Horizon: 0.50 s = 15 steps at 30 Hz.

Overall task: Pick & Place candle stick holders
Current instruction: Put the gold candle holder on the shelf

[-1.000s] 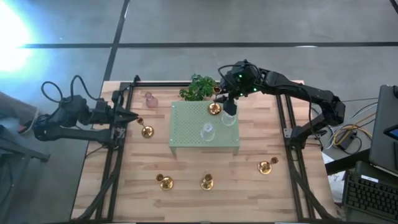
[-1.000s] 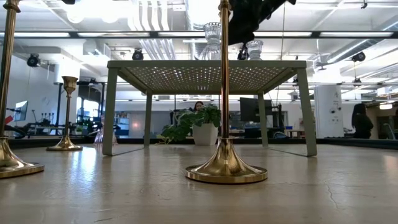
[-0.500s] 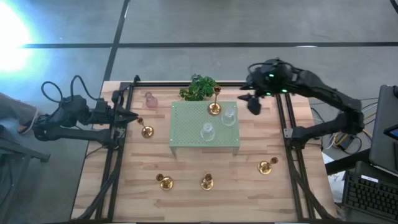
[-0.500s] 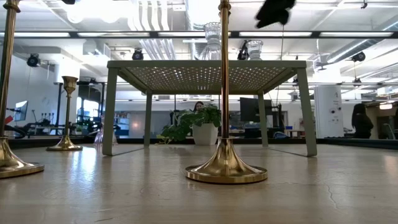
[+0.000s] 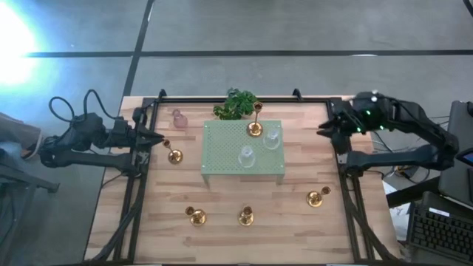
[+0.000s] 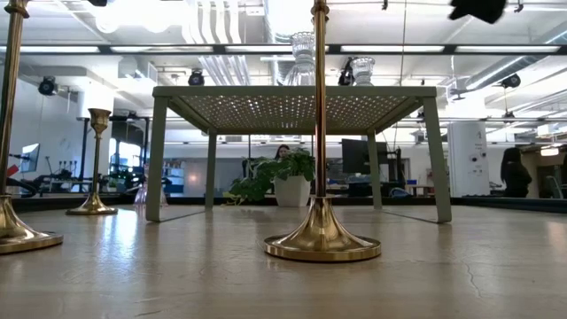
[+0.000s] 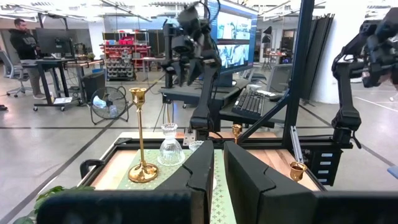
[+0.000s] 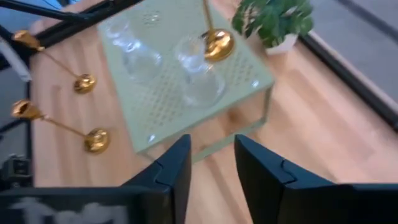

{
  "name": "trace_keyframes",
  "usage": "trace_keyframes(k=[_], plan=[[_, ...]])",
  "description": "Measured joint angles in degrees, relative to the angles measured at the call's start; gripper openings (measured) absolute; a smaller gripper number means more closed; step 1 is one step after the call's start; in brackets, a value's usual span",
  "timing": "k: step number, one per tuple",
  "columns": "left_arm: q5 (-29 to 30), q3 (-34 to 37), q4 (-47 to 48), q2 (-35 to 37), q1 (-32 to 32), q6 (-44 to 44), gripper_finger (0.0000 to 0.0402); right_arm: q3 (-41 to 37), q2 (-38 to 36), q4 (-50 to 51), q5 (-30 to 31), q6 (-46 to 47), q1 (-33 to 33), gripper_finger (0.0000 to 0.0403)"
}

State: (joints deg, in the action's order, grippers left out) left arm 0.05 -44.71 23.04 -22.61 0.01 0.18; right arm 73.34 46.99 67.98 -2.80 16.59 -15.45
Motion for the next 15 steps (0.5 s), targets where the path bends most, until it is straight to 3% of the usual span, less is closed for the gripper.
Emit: trace_keyframes(k=[8, 15], plan=[[-0.01, 0.0, -0.01, 0.0, 0.01, 0.01, 0.0045, -15.4, -10.15, -12.56, -0.01, 5.47, 4.66, 0.0042], [-0.01, -0.01, -0.01, 0.0, 0.01, 0.01, 0.0045, -25.14, -14.26, -14.84, 1.8, 7.98, 5.1, 0.0009]])
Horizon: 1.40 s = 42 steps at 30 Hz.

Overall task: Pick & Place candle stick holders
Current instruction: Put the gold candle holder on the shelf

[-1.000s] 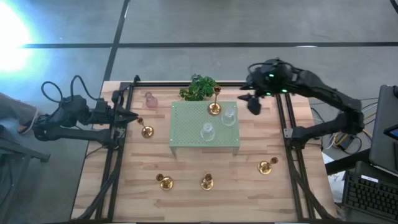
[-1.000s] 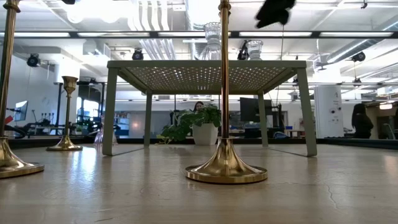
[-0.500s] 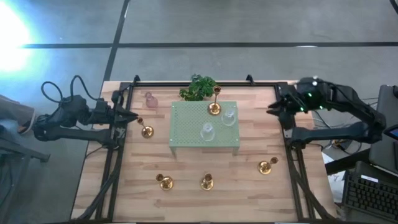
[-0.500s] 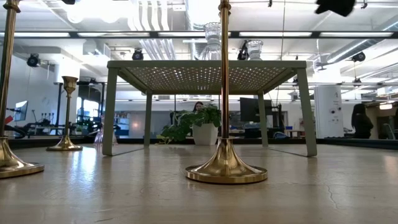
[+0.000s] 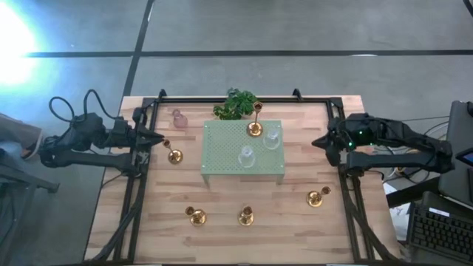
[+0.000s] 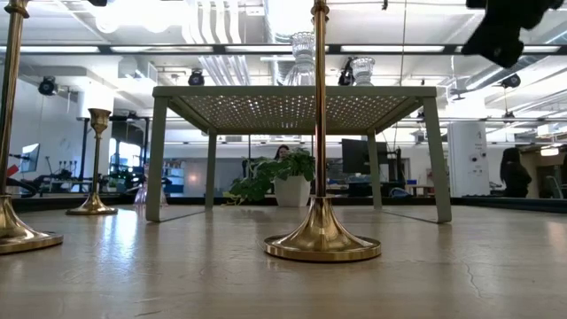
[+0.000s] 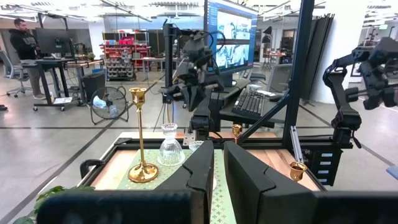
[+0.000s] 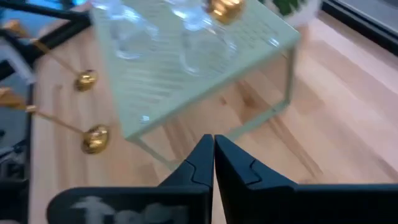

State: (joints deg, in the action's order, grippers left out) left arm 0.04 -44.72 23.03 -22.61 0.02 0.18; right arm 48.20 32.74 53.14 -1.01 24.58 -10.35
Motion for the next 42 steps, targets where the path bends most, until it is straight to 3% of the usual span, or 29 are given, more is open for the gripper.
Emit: trace_keyframes(k=[5, 10, 16, 20, 23, 29, 33, 39, 42], plan=[[-0.01, -0.01, 0.0, 0.0, -0.01, -0.02, 0.0045, -1.35, -2.37, 2.32, 5.37, 5.1, 2.15, 0.0008], [-0.01, -0.01, 0.0, 0.02, -0.01, -0.01, 0.0045, -1.02, -4.58, 5.38, 11.43, 11.59, 8.56, 0.0008], [-0.01, 0.0, 0.02, 0.01, 0.01, 0.0, 0.0045, -0.76, -3.64, -4.83, 13.35, 14.69, 19.85, 0.0008], [-0.01, -0.01, 0.0, 0.0, 0.01, 0.0, 0.0045, -0.74, -0.11, -14.68, 14.81, 15.3, 28.37, 0.0008], [0.0, 0.0, 0.01, 0.0, 0.0, -0.01, 0.0045, 0.33, 3.74, -16.31, 18.91, 17.76, 35.18, 0.0008], [-0.01, 0.01, 0.0, 0.0, -0.01, 0.0, 0.0045, 10.63, 15.72, -4.42, 33.27, 28.05, 50.03, 0.0008], [0.0, 0.0, 0.0, 0.01, 0.0, 0.0, 0.0045, 19.16, 25.15, 11.09, 41.53, 42.48, 59.94, 0.0008], [0.01, -0.01, 0.0, 0.02, 0.01, 0.0, 0.0045, 27.54, 37.96, 32.81, 46.21, 71.53, 71.5, 0.0008], [0.01, -0.01, 0.0, 0.02, -0.01, -0.01, 0.0045, 28.98, 42.81, 36.88, 46.24, 82.71, 74.92, 0.0008]])
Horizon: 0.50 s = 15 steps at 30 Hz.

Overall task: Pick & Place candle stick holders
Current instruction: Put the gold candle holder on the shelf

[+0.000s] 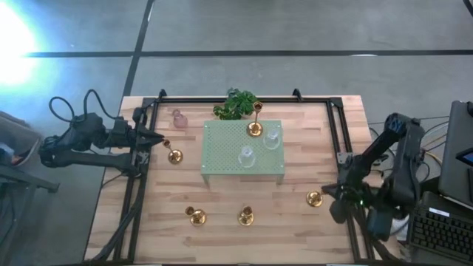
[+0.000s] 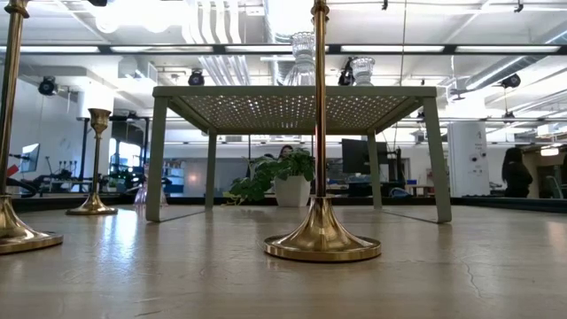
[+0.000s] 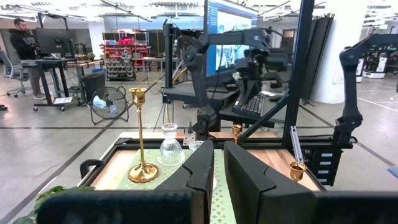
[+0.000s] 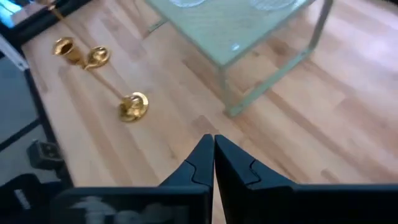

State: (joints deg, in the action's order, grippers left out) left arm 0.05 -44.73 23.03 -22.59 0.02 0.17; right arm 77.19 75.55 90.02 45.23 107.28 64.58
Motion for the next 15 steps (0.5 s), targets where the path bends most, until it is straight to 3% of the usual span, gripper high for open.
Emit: trace_keyframes(k=[10, 15], plan=[[0.0, 0.0, 0.02, 0.0, 0.0, 0.0, 0.0045, 0.59, 8.81, 0.02, -0.76, 16.07, 5.22, 0.0008], [0.0, 0.01, 0.02, -0.02, 0.0, 0.02, 0.0045, 2.2, 13.16, -0.22, -5.31, 20.25, 7.16, 0.0008]])
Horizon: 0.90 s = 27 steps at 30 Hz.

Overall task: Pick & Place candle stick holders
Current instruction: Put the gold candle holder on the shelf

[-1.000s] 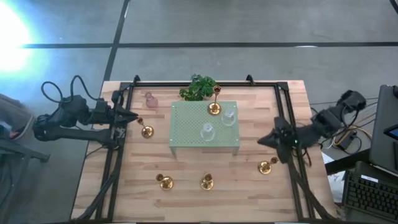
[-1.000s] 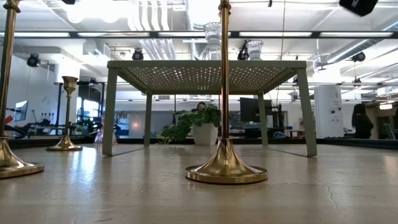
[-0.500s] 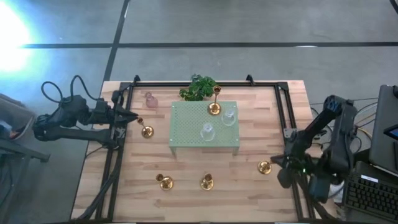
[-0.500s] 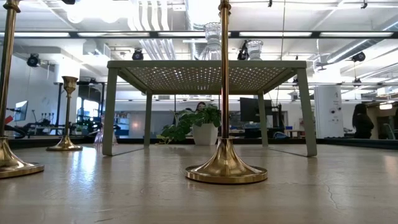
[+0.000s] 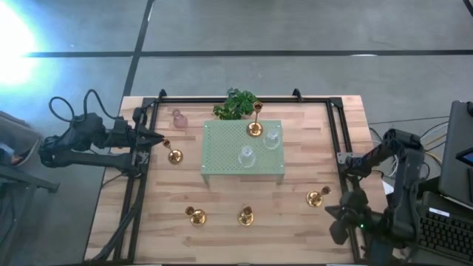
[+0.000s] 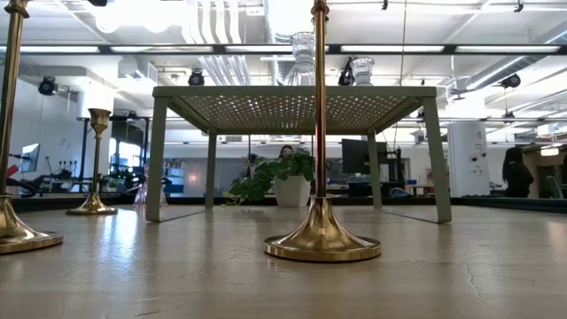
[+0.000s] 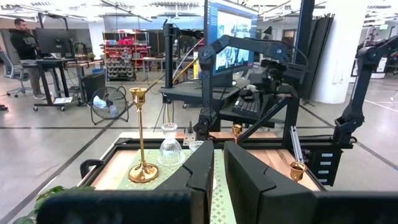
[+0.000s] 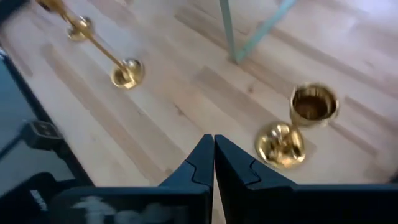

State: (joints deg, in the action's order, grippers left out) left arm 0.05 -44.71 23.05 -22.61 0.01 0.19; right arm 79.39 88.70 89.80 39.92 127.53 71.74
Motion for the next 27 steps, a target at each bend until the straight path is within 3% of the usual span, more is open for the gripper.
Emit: trace_keyframes(k=[9, 14, 27], plan=[[-0.02, 0.0, -0.01, 0.02, 0.02, 0.0, 0.0045, -0.73, 4.54, 0.24, -3.58, 0.06, -2.93, 0.0008], [-0.01, 0.0, 0.0, 0.01, 0.01, 0.0, 0.0045, -0.26, 6.69, -0.48, -10.42, 0.47, -4.84, 0.0008], [-0.01, 0.0, 0.0, 0.01, 0.0, 0.0, 0.0045, 3.46, 14.6, -1.4, -14.15, 1.3, -5.08, 0.0008]])
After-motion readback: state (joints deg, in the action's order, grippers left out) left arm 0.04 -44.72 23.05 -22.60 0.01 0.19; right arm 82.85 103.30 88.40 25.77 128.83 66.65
